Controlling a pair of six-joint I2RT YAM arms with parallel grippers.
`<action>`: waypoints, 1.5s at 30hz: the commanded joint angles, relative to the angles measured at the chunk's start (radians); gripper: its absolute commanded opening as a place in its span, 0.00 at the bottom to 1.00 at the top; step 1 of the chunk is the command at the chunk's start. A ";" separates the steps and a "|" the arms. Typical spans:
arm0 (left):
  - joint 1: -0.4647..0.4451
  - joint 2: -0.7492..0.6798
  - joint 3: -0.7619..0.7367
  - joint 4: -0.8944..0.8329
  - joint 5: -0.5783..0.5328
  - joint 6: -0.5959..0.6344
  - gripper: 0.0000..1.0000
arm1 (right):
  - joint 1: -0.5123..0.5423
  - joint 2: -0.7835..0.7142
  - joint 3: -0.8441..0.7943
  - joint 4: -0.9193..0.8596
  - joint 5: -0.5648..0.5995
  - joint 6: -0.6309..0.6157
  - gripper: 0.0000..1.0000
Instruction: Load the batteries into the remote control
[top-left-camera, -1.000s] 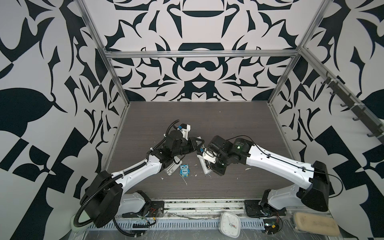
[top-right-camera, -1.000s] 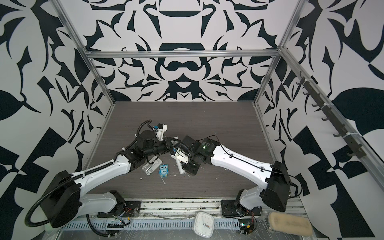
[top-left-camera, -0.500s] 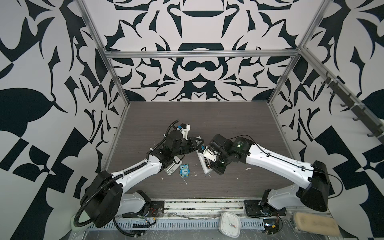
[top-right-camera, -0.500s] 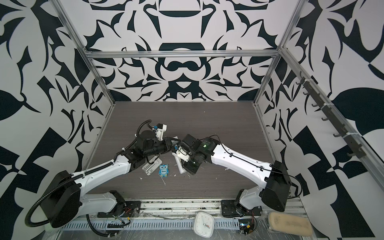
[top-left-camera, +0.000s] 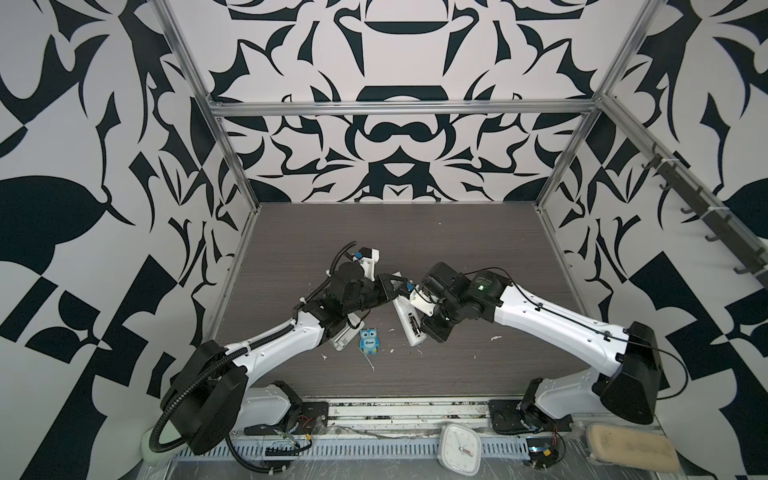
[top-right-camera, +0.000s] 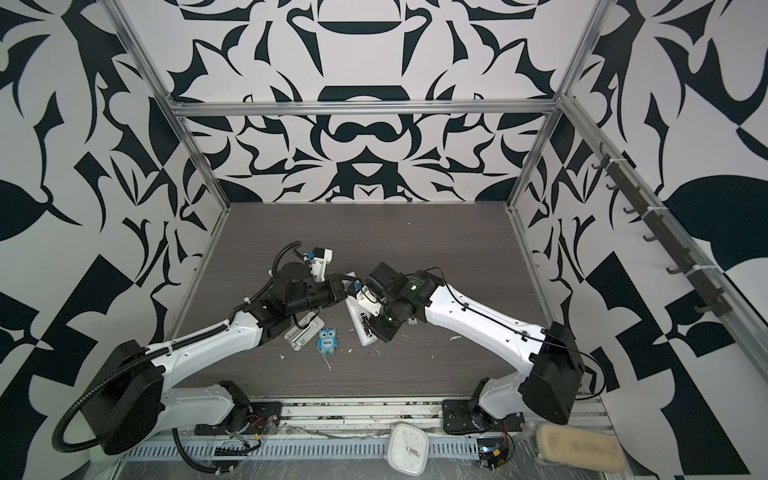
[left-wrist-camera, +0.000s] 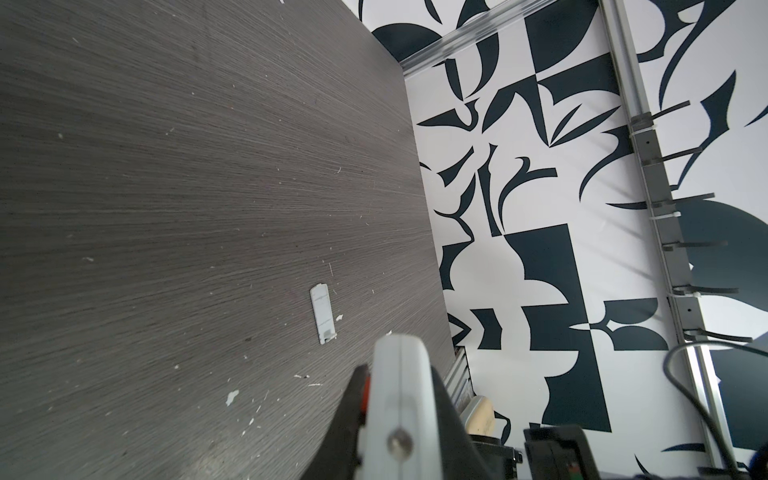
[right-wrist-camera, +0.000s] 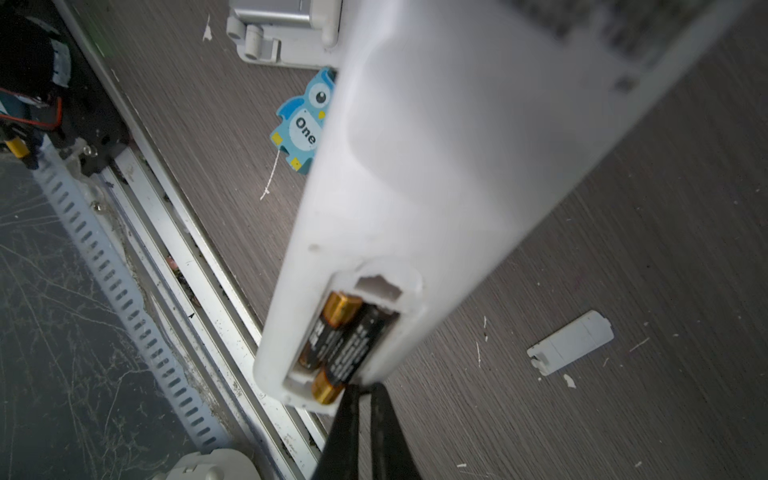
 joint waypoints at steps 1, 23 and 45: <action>-0.022 -0.015 0.036 0.196 0.108 -0.151 0.00 | -0.003 0.008 -0.001 0.170 -0.005 0.014 0.12; -0.022 -0.013 0.042 0.202 0.097 -0.149 0.00 | -0.002 -0.002 -0.024 0.158 -0.014 -0.004 0.15; -0.013 -0.016 0.024 0.227 0.089 -0.166 0.00 | 0.023 0.030 -0.060 0.151 0.002 -0.027 0.16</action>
